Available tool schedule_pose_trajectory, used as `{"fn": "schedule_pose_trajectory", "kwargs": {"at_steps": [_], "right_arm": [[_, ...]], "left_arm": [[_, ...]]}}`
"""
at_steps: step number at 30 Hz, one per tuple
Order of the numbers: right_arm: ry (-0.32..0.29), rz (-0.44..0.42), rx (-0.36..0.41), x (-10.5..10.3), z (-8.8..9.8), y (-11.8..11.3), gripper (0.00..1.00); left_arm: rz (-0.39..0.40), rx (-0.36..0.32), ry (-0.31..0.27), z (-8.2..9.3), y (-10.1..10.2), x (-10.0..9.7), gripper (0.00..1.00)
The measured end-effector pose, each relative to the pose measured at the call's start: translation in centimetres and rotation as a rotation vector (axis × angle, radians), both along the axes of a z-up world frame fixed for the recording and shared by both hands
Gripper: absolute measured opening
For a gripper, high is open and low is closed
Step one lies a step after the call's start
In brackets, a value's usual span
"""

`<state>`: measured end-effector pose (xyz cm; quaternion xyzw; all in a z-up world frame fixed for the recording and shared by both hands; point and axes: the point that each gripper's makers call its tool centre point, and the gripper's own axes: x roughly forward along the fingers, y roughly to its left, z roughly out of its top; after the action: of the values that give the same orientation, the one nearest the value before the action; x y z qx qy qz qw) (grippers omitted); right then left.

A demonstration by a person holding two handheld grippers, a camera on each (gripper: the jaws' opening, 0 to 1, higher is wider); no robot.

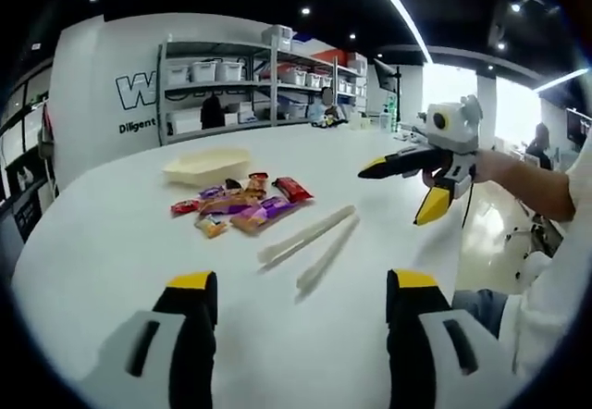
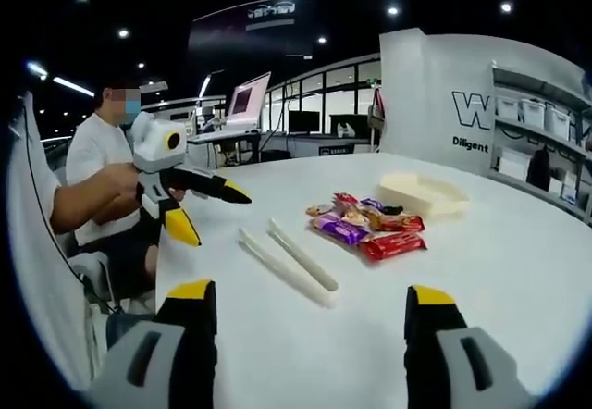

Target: Place the target food into the container with the food tongs after gripping and lifting it, then release it inside without dropping or visibly crushing the food.

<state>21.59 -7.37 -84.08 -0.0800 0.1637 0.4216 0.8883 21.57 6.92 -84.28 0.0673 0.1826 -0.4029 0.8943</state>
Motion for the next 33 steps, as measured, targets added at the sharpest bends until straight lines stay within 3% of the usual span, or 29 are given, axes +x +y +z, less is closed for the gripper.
{"fn": "schedule_pose_trajectory", "kwargs": {"at_steps": [16,24,31,33], "right_arm": [[0.011,0.002,0.043,-0.3,0.8,-0.1,0.82],[0.008,0.010,0.039,-0.5,0.8,0.0,0.82],[0.011,0.005,0.041,-0.5,0.9,-0.1,0.82],[0.011,0.006,0.041,-0.5,0.8,-0.1,0.82]], "left_arm": [[-0.069,-0.011,0.024,-0.8,-1.2,-0.5,0.53],[-0.089,0.001,0.030,-1.3,-1.5,-0.2,0.51],[-0.116,-0.005,0.041,-1.6,-2.0,0.0,0.40],[-0.113,0.006,0.034,-1.8,-2.0,0.2,0.42]]}}
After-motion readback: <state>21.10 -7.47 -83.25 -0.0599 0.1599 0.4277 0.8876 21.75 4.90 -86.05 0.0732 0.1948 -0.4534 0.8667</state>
